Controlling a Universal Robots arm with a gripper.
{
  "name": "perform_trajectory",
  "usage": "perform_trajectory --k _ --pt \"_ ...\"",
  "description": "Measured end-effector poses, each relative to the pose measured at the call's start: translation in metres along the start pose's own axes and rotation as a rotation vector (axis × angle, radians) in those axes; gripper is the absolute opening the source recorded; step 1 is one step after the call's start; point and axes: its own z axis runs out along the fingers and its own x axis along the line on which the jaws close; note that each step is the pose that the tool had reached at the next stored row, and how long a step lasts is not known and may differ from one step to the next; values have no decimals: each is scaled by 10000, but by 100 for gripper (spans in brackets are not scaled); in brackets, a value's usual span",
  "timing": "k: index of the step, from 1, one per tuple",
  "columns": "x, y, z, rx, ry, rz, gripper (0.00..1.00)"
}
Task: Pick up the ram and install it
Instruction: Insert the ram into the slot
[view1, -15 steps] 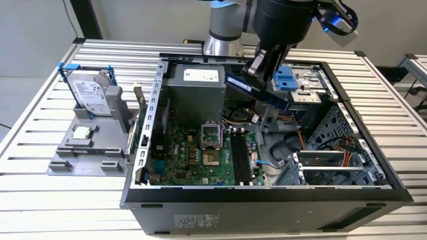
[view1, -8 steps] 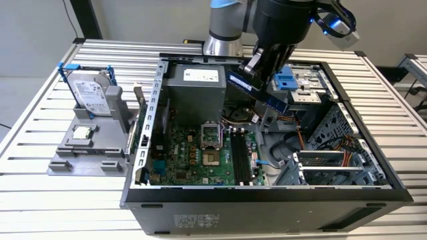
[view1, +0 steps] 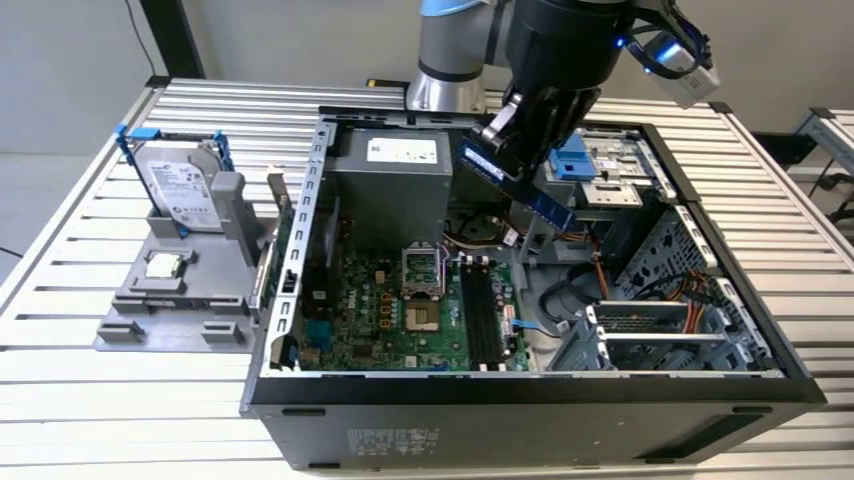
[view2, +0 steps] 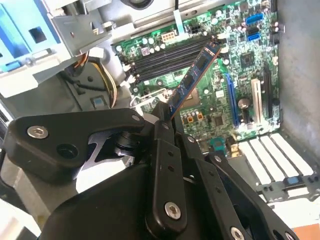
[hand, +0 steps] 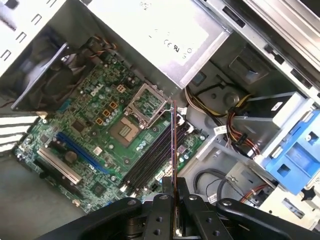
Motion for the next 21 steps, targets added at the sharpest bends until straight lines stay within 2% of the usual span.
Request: perform_trajectory --k 10,21 --pt "0 0 0 32 -28 1338 0" --pt "0 0 0 72 -60 2986 0"
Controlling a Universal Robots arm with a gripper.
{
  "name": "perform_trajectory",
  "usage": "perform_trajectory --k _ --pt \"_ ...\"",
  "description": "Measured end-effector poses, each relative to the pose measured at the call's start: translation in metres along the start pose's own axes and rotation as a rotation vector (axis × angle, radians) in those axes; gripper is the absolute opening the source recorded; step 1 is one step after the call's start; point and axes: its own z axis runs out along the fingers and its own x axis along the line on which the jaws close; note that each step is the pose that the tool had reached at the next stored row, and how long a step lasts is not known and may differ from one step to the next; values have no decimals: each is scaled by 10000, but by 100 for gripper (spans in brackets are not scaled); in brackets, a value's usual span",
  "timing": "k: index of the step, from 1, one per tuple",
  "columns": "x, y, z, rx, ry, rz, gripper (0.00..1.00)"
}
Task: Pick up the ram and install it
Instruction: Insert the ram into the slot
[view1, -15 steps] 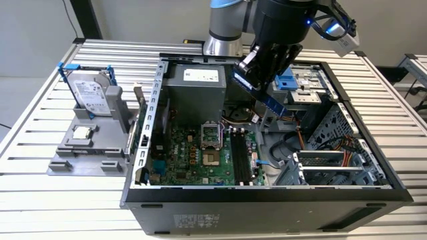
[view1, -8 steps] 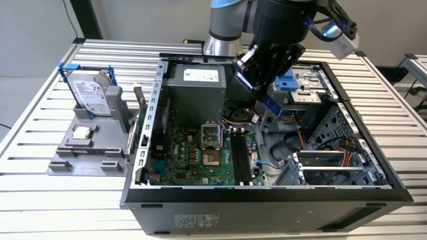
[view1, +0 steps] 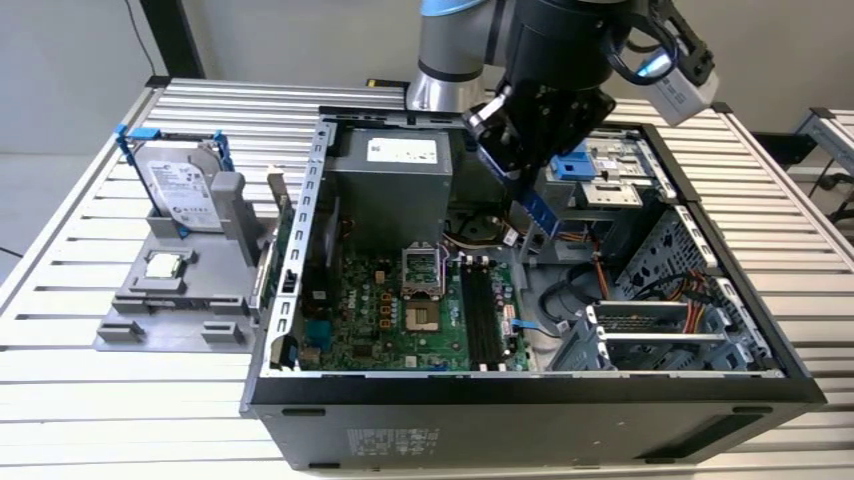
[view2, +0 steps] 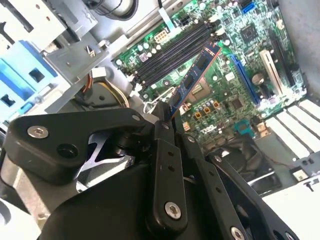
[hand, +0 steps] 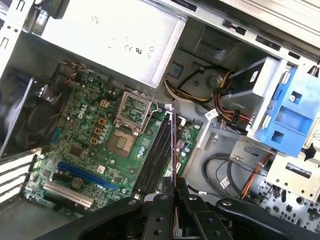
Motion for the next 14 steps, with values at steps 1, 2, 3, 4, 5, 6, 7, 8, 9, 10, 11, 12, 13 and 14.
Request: perform_trajectory --k 1,2,3,4,5,6,7,8,9,10,11,12,13,14 --pt "0 0 0 3 -3 141 0" --pt "0 0 0 7 -6 292 0" --pt "0 0 0 11 -9 447 0" --pt "0 0 0 14 -12 599 0" --pt "0 0 0 18 -15 753 0" --pt "0 0 0 22 -19 892 0" --pt "0 0 0 25 -21 1040 0" --pt "0 0 0 29 -25 1199 0" --pt "0 0 0 32 -28 1338 0" --pt "0 0 0 36 -30 1480 0" --pt "0 0 0 39 -33 1624 0" --pt "0 0 0 42 -36 1754 0" --pt "0 0 0 46 -38 1885 0" --pt "0 0 0 49 -41 2020 0"
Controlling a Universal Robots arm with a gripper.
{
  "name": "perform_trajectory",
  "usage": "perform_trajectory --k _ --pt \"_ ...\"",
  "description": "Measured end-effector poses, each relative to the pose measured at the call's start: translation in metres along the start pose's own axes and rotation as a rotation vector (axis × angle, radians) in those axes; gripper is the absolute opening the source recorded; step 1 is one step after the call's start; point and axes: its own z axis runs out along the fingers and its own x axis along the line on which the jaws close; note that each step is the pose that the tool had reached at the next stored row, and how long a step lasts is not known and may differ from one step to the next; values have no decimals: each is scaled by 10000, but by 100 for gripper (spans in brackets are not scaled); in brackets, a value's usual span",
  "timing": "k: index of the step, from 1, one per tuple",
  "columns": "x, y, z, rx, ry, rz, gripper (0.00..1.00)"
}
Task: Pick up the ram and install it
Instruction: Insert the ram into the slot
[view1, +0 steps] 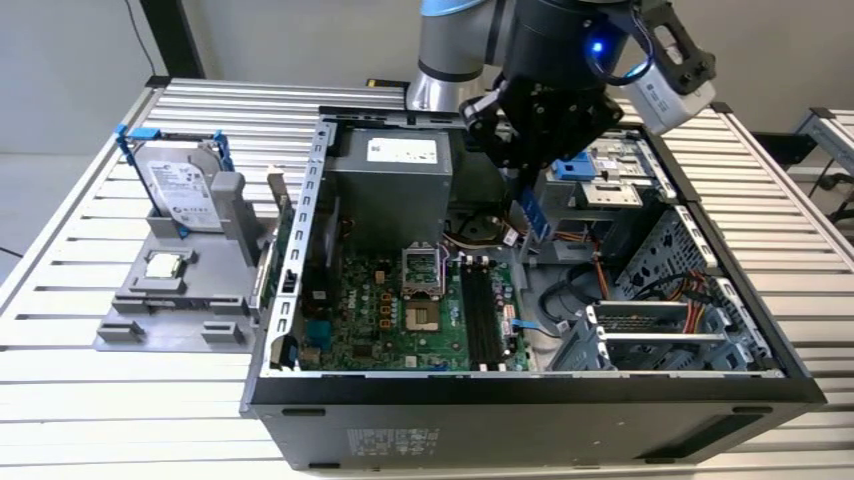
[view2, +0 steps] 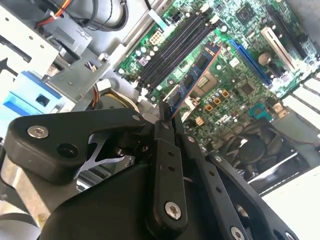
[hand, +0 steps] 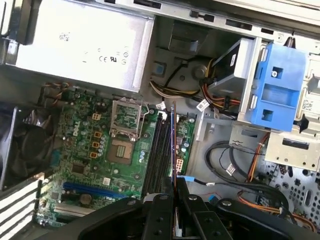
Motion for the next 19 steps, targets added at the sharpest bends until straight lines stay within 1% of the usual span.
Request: perform_trajectory --k 12,15,19 --pt "0 0 0 34 -29 1430 0" --pt "-3 -1 0 35 -25 1475 0" --pt "-40 -8 30 40 24 1485 0"
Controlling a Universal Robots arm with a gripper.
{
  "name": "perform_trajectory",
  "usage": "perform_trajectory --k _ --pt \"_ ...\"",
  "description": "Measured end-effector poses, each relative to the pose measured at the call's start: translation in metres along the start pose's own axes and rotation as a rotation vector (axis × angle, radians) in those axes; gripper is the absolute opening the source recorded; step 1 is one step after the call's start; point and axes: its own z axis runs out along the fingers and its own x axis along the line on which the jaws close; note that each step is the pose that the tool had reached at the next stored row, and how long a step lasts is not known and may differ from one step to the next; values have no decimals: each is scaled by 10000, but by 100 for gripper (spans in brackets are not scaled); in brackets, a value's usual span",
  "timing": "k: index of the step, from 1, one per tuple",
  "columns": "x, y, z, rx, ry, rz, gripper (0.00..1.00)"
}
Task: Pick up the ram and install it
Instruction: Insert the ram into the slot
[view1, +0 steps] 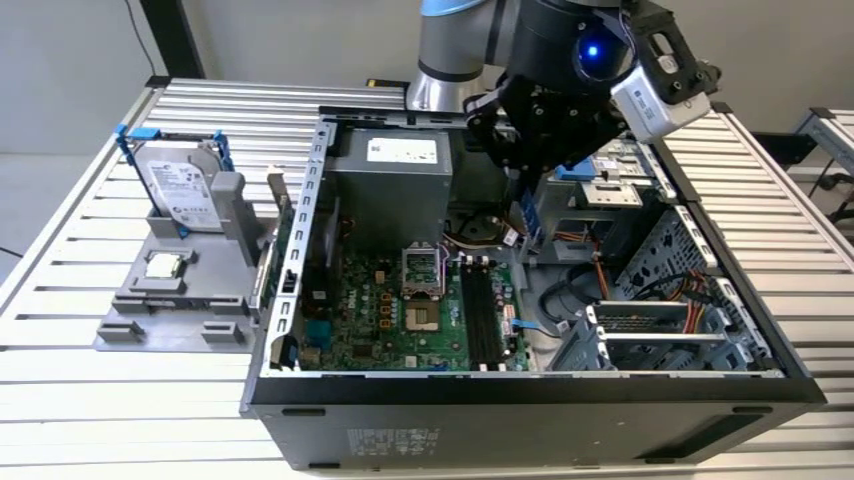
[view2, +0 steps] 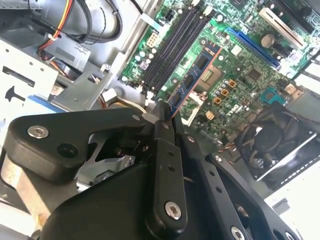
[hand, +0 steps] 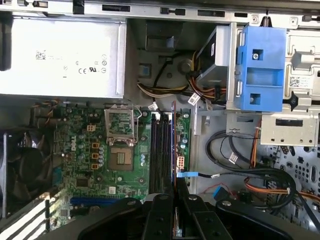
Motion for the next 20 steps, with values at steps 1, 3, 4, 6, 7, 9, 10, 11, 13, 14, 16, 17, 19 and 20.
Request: perform_trajectory --k 1,3,4,6,7,9,10,11,13,14,16,17,19,20 --pt "-13 0 13 1 3 3 0" --pt "-37 -2 41 0 5 8 0" --pt "-48 -3 56 0 6 10 0" --pt "-68 -4 86 0 5 13 0" --pt "-79 -5 101 0 5 14 0" --pt "-103 -8 132 0 5 16 0" --pt "-115 -10 147 0 5 18 0" --pt "-128 -12 163 -1 5 19 0" --pt "-151 -14 191 0 4 20 0" --pt "-162 -15 203 0 5 21 0" --pt "-184 -17 230 0 4 21 0" --pt "-194 -17 242 -1 4 22 0" --pt "-200 -17 245 2 5 24 0" --pt "-200 -18 245 2 5 26 0"
